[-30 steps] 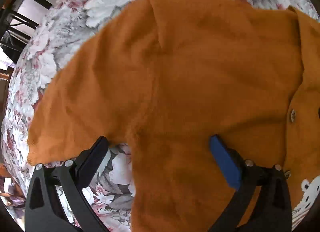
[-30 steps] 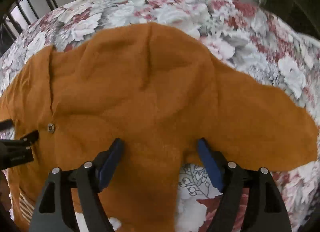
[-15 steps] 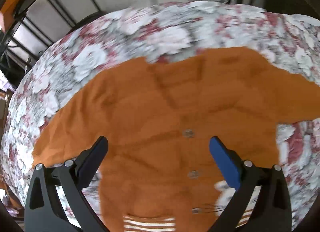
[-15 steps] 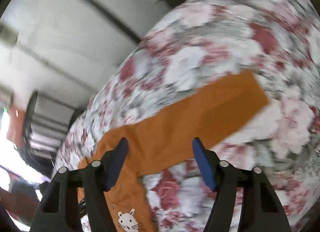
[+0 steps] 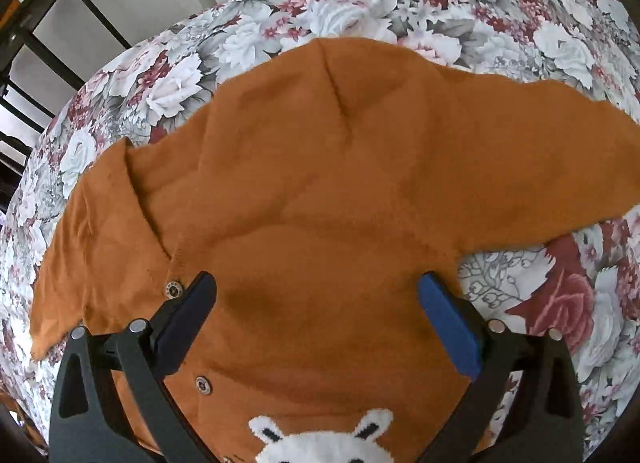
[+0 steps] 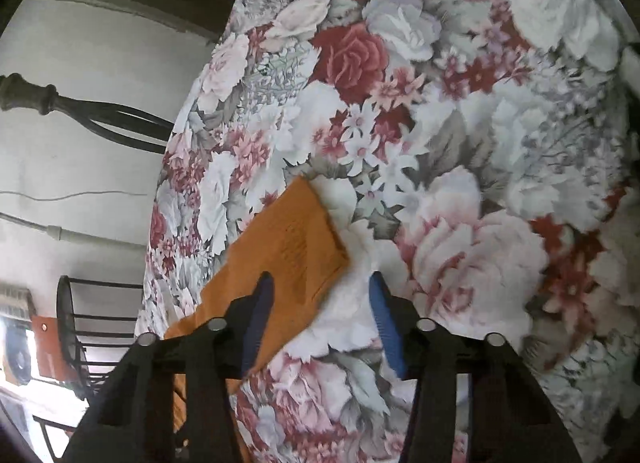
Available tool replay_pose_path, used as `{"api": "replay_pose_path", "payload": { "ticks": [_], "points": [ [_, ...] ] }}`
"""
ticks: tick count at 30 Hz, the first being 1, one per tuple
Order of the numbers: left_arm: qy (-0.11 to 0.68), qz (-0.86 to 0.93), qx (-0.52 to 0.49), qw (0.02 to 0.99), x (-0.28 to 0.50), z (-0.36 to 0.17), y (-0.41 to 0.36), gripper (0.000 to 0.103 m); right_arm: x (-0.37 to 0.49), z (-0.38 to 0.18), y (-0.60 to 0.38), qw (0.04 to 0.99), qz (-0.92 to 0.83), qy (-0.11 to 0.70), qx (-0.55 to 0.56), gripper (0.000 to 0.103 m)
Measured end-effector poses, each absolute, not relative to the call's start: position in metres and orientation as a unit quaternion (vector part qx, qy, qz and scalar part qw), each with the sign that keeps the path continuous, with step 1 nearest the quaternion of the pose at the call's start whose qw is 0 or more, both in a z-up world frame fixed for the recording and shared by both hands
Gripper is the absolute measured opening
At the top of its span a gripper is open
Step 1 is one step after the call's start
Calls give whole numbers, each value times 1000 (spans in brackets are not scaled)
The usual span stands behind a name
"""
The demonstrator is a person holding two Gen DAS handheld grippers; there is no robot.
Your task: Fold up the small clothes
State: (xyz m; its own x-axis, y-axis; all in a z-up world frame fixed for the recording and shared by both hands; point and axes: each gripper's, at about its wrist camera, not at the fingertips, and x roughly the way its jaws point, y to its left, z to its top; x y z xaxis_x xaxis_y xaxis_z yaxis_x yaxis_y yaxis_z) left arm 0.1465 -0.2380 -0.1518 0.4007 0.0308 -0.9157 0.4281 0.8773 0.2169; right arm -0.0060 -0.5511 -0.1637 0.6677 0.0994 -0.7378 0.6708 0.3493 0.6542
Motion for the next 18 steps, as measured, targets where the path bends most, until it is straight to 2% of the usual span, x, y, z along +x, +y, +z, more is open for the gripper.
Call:
{"api": "replay_pose_path", "payload": {
  "ticks": [6,8,9,18],
  "points": [
    [535,-126,207,809,150,-149,-235,99,13,-164,-545,750,-197,366,515,40],
    [535,-124,206,810,154,-148,-234,99,15,-166,-544,747,-202,367,516,12],
    [535,-121,205,811,158,-147,-232,99,16,-164,-543,749,-204,367,513,7],
    [550,-103,143,816,188,-125,-206,99,38,-99,-504,816,-168,350,427,7]
  ]
}}
